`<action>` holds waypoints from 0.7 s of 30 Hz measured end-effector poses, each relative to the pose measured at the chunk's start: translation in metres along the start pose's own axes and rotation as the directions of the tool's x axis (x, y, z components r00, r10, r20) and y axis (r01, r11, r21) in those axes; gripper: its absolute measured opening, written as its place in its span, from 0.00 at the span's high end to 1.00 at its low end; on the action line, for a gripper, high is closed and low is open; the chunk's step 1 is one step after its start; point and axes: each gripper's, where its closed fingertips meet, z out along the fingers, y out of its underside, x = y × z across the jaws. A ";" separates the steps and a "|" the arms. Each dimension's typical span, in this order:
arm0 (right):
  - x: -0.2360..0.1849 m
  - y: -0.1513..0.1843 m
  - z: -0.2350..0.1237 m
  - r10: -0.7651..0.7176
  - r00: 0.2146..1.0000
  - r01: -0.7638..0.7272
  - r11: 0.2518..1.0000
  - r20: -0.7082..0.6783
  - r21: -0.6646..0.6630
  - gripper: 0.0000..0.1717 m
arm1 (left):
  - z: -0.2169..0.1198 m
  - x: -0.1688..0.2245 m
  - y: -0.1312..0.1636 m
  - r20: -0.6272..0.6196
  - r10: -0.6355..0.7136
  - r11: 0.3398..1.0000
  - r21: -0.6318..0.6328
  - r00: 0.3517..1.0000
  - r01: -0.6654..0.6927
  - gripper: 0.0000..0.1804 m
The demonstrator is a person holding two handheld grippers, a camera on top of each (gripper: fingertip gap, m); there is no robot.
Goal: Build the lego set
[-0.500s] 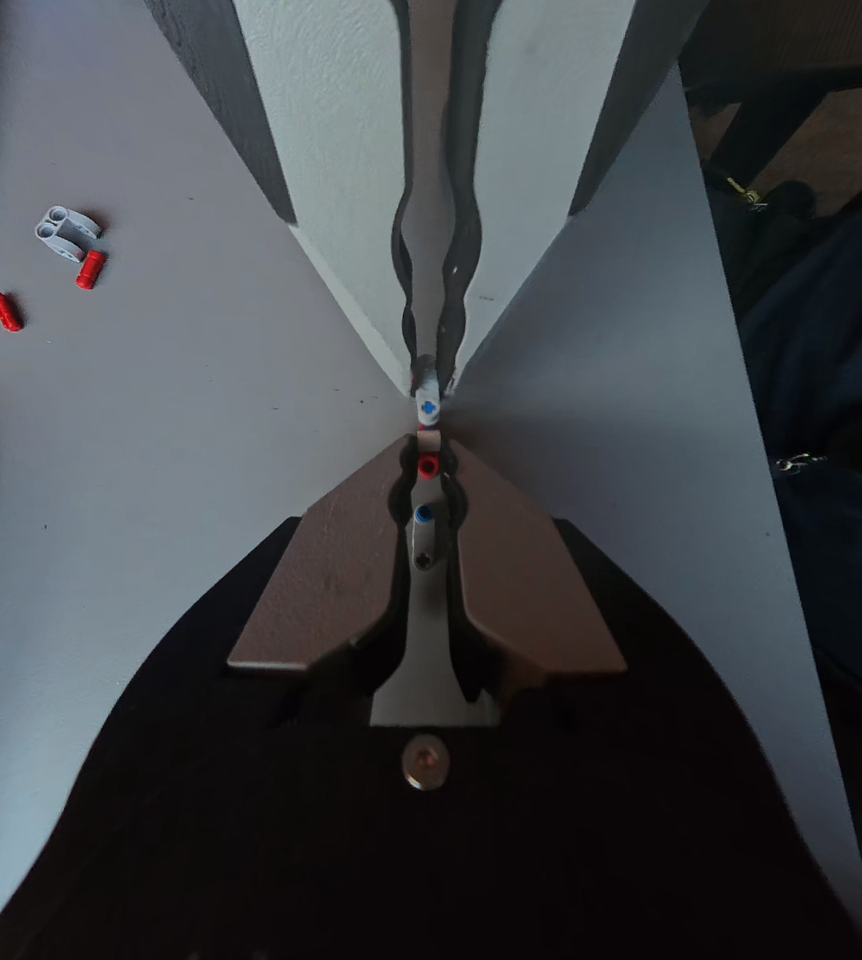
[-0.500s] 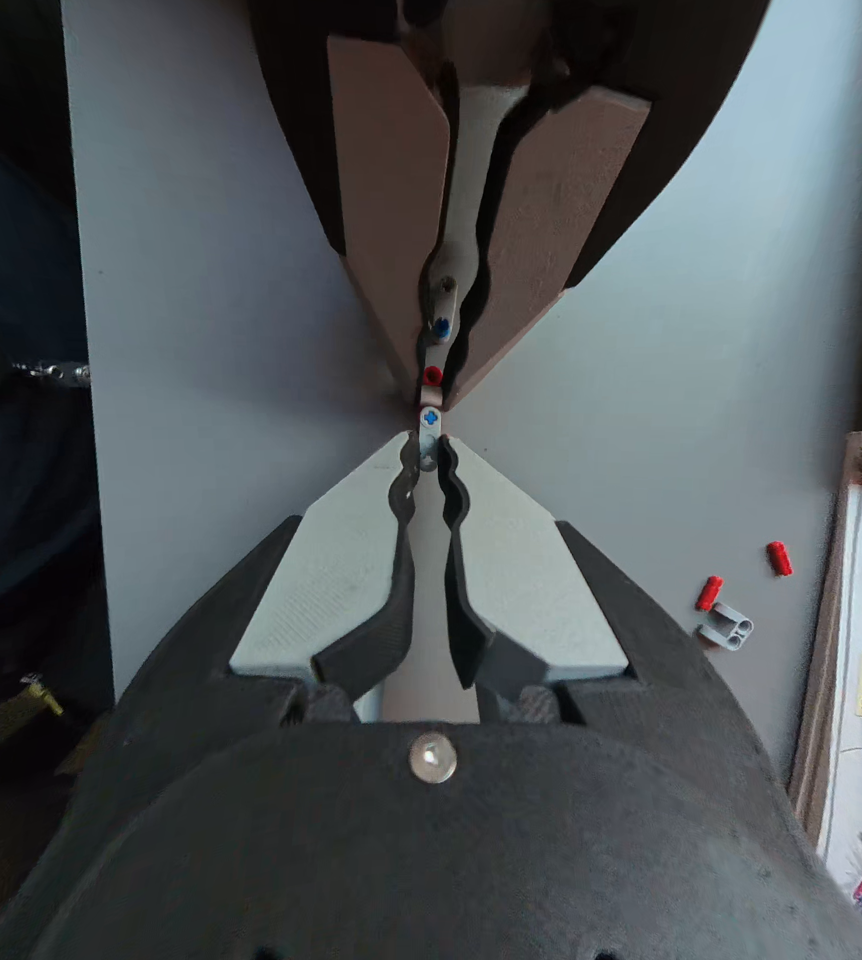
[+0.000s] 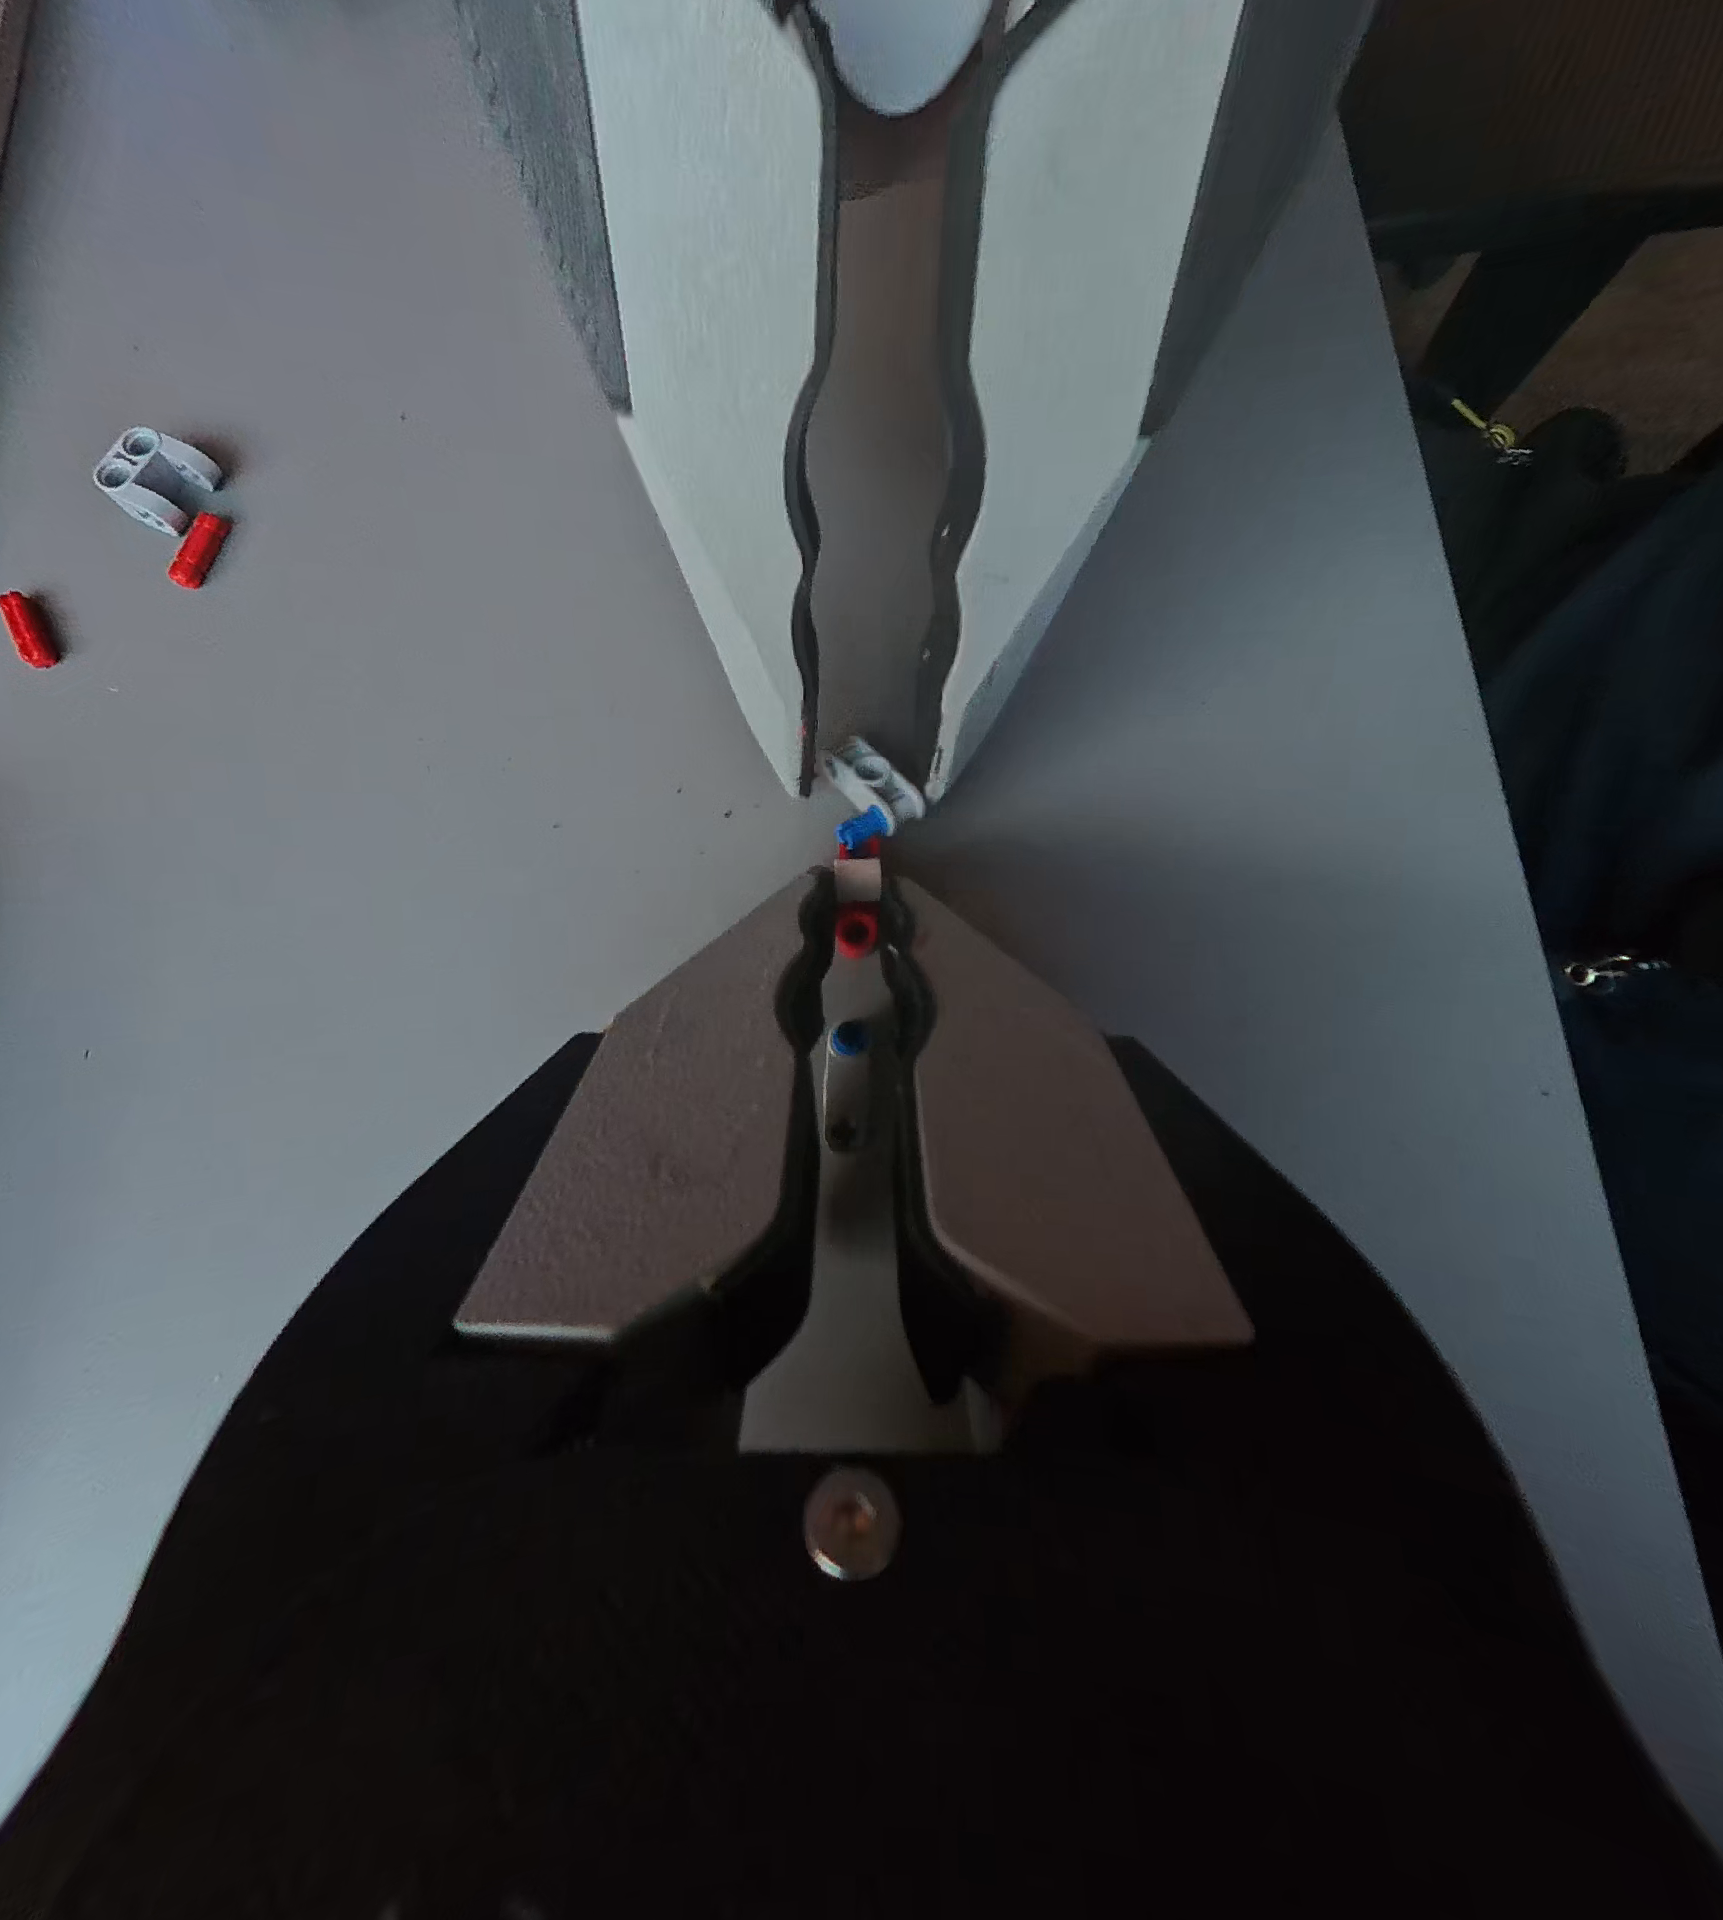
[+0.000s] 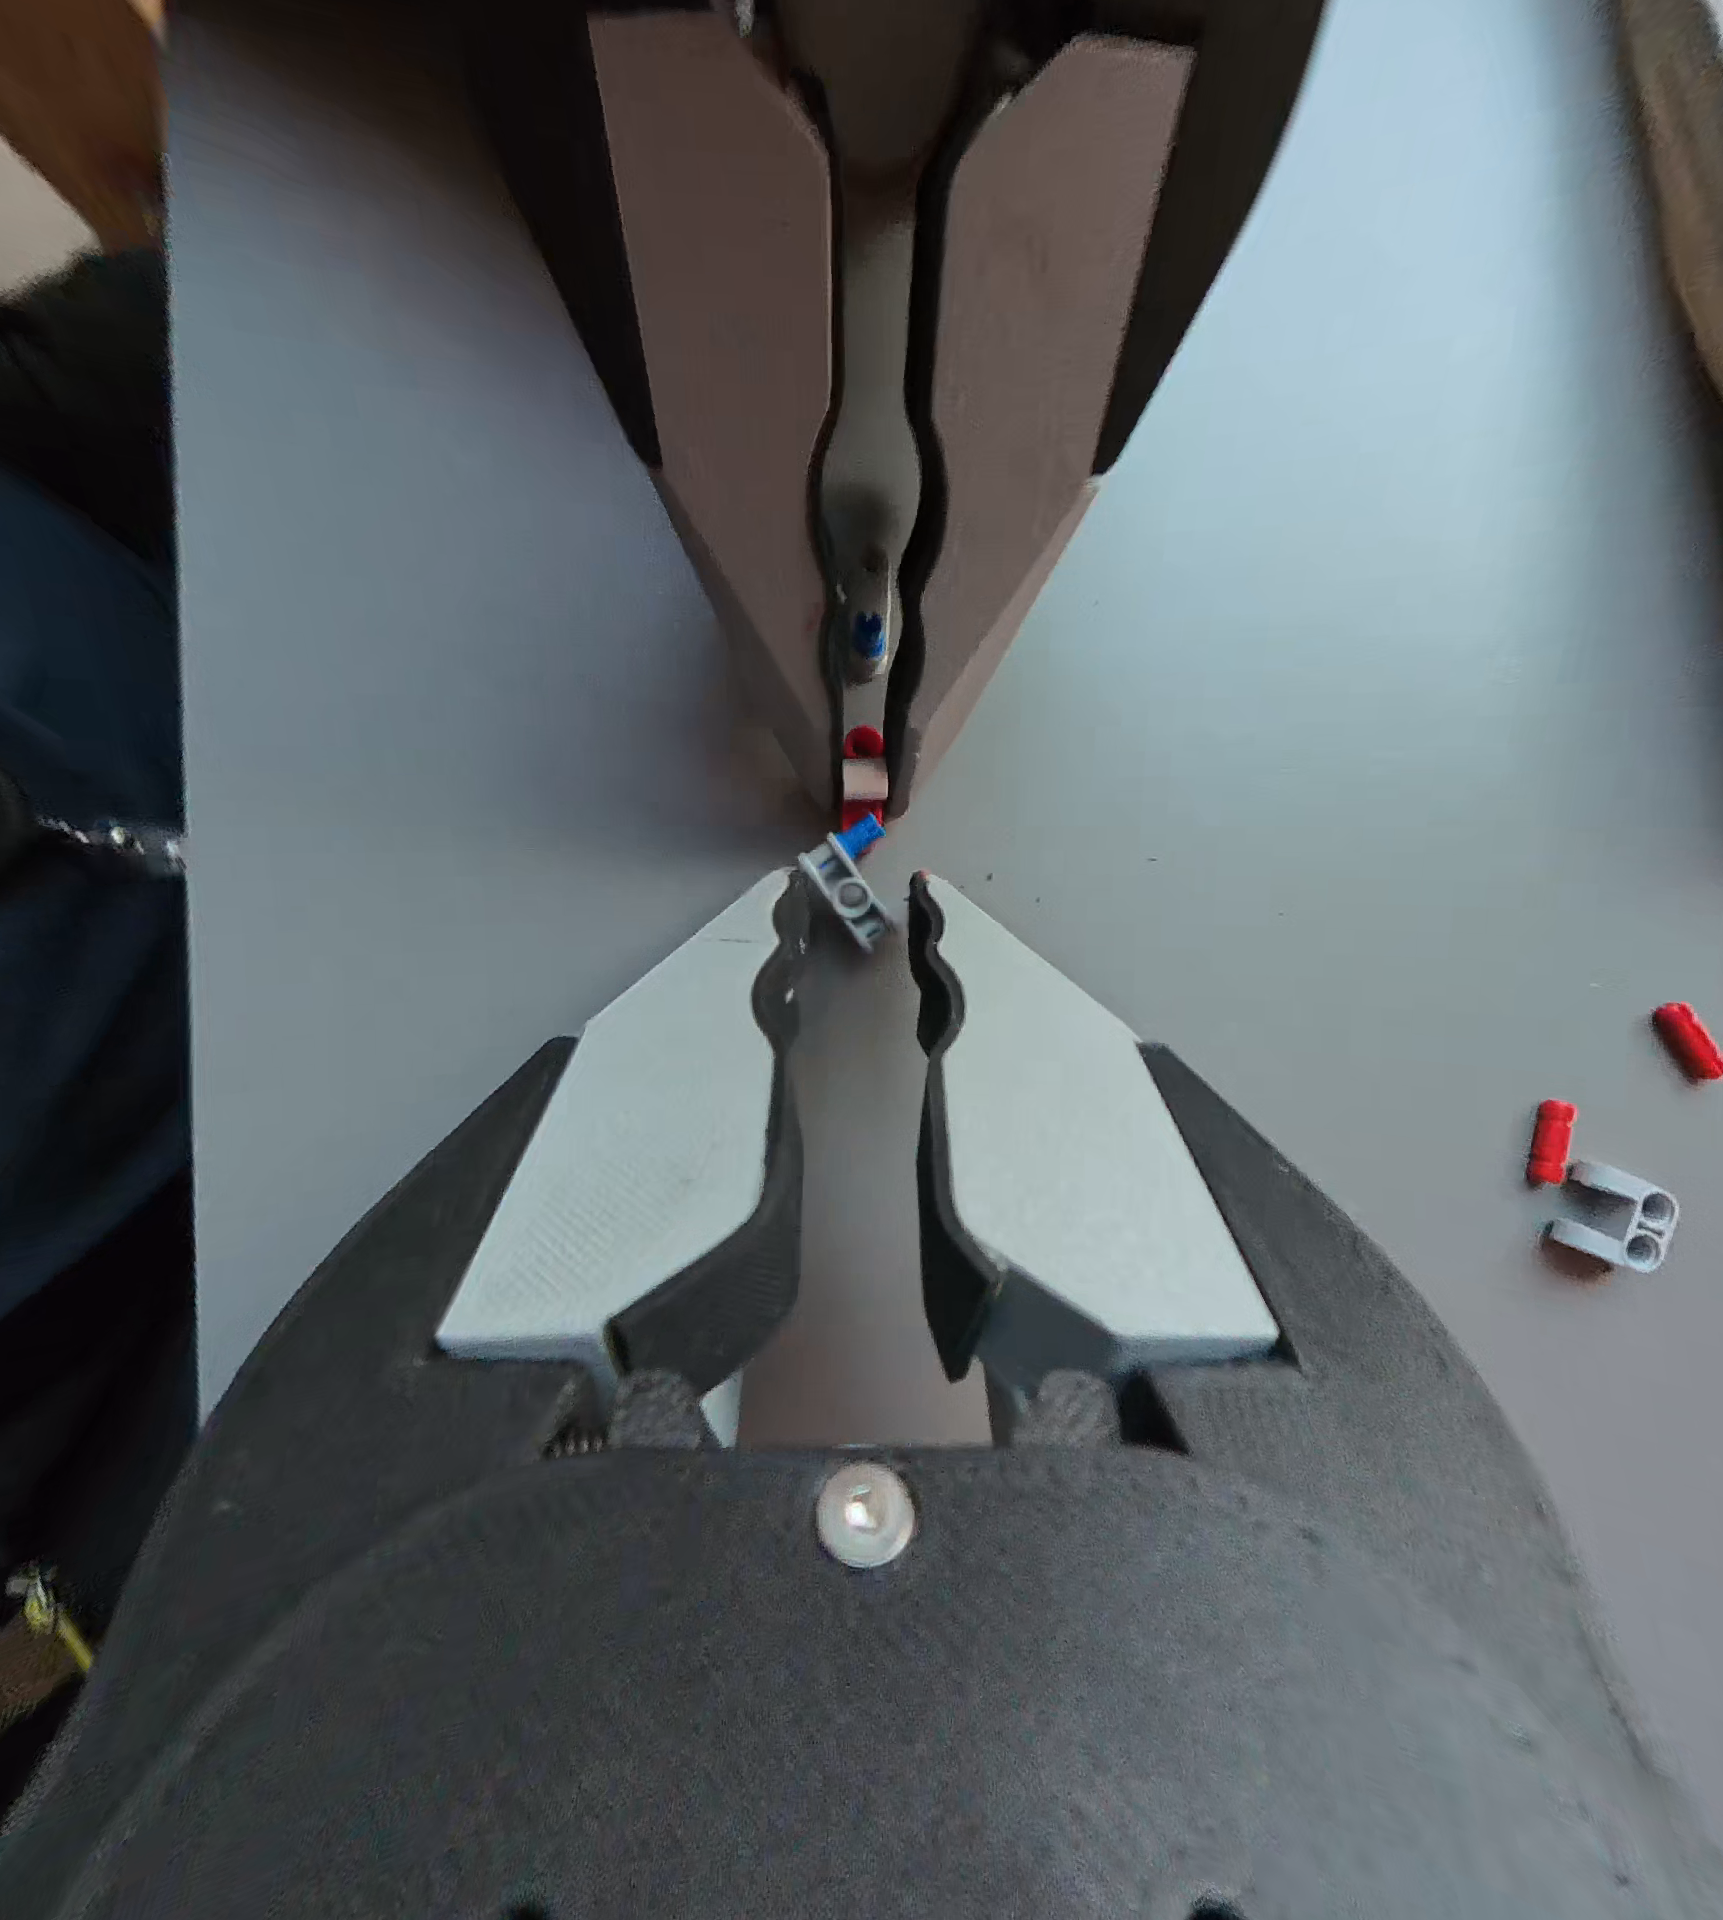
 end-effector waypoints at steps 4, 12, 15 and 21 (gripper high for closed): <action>0.003 -0.008 -0.011 0.041 0.998 -0.036 0.992 -0.040 0.124 0.90 | 0.000 0.000 0.000 -0.012 -0.014 1.000 0.008 1.000 0.014 0.97; -0.004 0.004 -0.014 -0.065 0.995 0.075 0.989 -0.078 0.126 0.86 | 0.000 0.000 -0.001 -0.017 -0.013 1.000 0.015 1.000 0.013 0.97; -0.008 0.007 -0.003 -0.144 0.990 0.143 0.986 0.001 0.084 0.90 | 0.000 0.001 -0.001 -0.017 -0.005 1.000 0.011 1.000 0.005 0.96; -0.004 0.006 -0.008 0.077 0.983 -0.090 0.993 0.166 0.075 0.97 | -0.013 0.002 -0.006 0.036 0.047 0.998 0.039 0.998 -0.048 0.84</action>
